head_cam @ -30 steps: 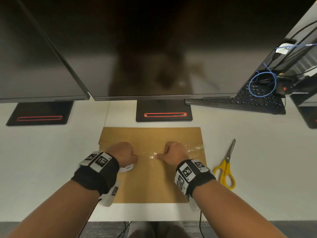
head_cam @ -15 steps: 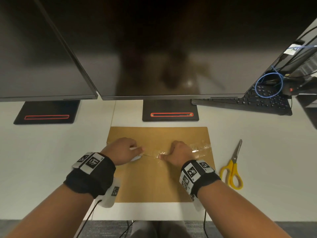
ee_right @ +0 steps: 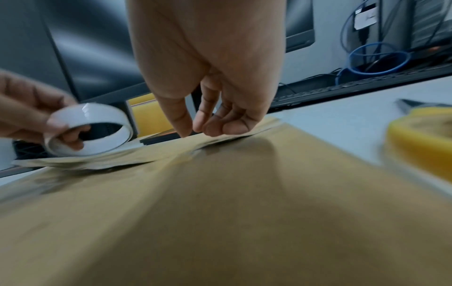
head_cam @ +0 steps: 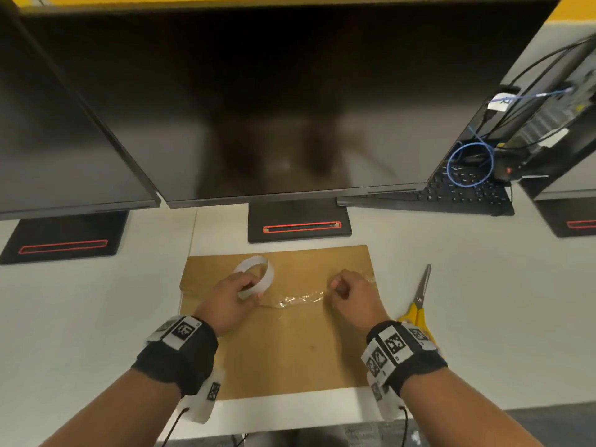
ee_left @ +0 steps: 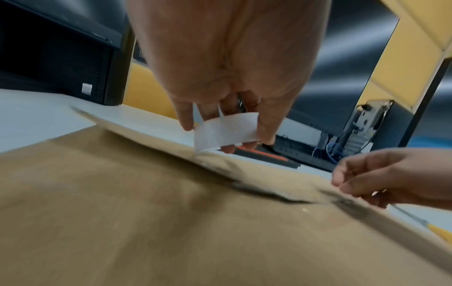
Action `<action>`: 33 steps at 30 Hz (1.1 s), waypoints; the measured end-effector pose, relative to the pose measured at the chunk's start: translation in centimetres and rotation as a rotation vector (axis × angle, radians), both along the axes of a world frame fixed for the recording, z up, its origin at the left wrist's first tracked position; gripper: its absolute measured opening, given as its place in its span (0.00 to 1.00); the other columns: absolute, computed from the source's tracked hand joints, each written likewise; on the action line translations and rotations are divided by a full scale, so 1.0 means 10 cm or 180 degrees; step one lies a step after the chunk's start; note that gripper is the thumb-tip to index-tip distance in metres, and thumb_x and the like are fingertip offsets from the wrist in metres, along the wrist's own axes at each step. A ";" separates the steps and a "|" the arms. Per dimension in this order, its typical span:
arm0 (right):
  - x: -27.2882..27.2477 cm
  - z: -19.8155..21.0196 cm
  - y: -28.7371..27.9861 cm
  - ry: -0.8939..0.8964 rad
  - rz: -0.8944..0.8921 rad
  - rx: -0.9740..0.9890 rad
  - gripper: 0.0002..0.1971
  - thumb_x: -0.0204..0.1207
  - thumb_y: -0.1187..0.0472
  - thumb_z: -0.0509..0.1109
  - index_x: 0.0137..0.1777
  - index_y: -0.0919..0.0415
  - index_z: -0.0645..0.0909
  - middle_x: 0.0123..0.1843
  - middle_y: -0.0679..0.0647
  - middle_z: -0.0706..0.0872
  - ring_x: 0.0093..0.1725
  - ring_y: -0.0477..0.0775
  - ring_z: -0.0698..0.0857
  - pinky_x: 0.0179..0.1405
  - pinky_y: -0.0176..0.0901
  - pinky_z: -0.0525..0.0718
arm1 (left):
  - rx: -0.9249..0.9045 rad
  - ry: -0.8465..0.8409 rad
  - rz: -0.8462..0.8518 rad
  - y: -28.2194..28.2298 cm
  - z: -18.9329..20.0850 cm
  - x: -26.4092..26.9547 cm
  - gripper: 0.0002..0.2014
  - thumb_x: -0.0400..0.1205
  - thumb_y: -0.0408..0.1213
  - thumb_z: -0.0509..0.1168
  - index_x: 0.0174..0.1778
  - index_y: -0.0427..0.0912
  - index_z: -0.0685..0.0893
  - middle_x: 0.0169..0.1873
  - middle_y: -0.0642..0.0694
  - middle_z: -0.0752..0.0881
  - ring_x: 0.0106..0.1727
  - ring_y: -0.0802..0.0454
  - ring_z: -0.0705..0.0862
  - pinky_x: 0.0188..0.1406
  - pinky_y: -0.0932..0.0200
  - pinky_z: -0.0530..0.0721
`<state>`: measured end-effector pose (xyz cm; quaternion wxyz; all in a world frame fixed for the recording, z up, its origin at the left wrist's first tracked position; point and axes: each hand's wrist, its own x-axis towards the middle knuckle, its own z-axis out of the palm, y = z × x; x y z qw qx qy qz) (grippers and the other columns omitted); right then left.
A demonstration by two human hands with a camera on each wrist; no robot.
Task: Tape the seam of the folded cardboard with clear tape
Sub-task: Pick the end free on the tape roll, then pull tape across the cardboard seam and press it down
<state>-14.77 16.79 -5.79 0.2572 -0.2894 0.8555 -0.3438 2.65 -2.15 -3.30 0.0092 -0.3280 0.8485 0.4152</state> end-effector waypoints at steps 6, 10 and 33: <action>-0.04 -0.13 0.17 0.0635 0.0368 0.0587 0.10 0.76 0.49 0.69 0.51 0.52 0.82 0.49 0.50 0.80 0.49 0.51 0.78 0.49 0.42 0.77 | -0.0265 -0.0046 -0.0128 0.11 -0.12 -0.03 0.07 0.79 0.38 0.68 0.52 0.47 0.83 0.50 0.48 0.84 0.53 0.49 0.81 0.58 0.52 0.81; -0.02 -0.10 0.08 0.0546 0.0388 0.0624 0.08 0.76 0.50 0.69 0.51 0.51 0.83 0.51 0.49 0.81 0.51 0.51 0.80 0.53 0.40 0.77 | 0.0044 0.0219 0.0025 0.19 -0.08 -0.05 0.07 0.77 0.47 0.69 0.48 0.60 0.79 0.50 0.48 0.83 0.53 0.50 0.81 0.57 0.52 0.80; 0.04 0.95 -0.59 -0.3206 0.0346 -0.1935 0.21 0.69 0.64 0.58 0.63 0.65 0.75 0.38 0.61 0.84 0.40 0.56 0.82 0.48 0.48 0.78 | 0.0273 0.1908 0.0396 0.35 0.70 -0.41 0.26 0.68 0.48 0.72 0.59 0.57 0.69 0.56 0.65 0.73 0.62 0.66 0.75 0.63 0.72 0.73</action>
